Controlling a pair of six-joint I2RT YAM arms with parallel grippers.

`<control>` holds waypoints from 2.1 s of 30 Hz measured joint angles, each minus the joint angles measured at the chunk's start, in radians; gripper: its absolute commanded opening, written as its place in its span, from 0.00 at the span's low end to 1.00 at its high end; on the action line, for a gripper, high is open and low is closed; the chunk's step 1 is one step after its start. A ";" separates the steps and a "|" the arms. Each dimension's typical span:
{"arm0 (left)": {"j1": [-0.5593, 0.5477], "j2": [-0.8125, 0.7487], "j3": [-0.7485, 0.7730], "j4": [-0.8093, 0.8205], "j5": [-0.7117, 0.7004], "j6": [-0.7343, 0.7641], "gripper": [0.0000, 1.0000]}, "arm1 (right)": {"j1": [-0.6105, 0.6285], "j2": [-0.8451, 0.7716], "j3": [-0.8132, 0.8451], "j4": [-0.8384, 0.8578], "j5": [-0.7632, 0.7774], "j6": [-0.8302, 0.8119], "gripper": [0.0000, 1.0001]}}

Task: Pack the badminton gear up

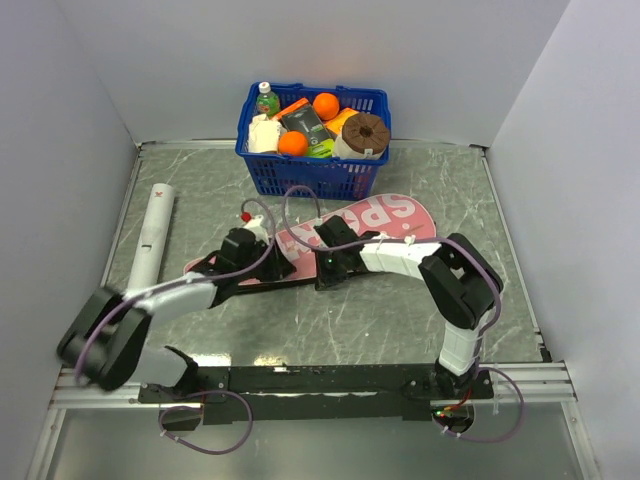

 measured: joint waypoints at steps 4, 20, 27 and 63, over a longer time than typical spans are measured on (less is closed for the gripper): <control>-0.002 -0.235 0.033 -0.151 -0.108 -0.006 0.46 | -0.005 -0.010 -0.038 0.068 -0.015 0.043 0.00; 0.060 -0.372 -0.031 -0.467 -0.401 -0.078 0.47 | -0.289 -0.263 -0.352 0.182 0.017 0.075 0.00; 0.227 -0.325 -0.073 -0.439 -0.410 -0.127 0.48 | -0.330 -0.292 -0.363 0.153 0.035 0.024 0.00; 0.454 -0.246 -0.119 -0.321 -0.366 -0.152 0.20 | -0.253 -0.259 -0.328 0.148 0.023 -0.016 0.00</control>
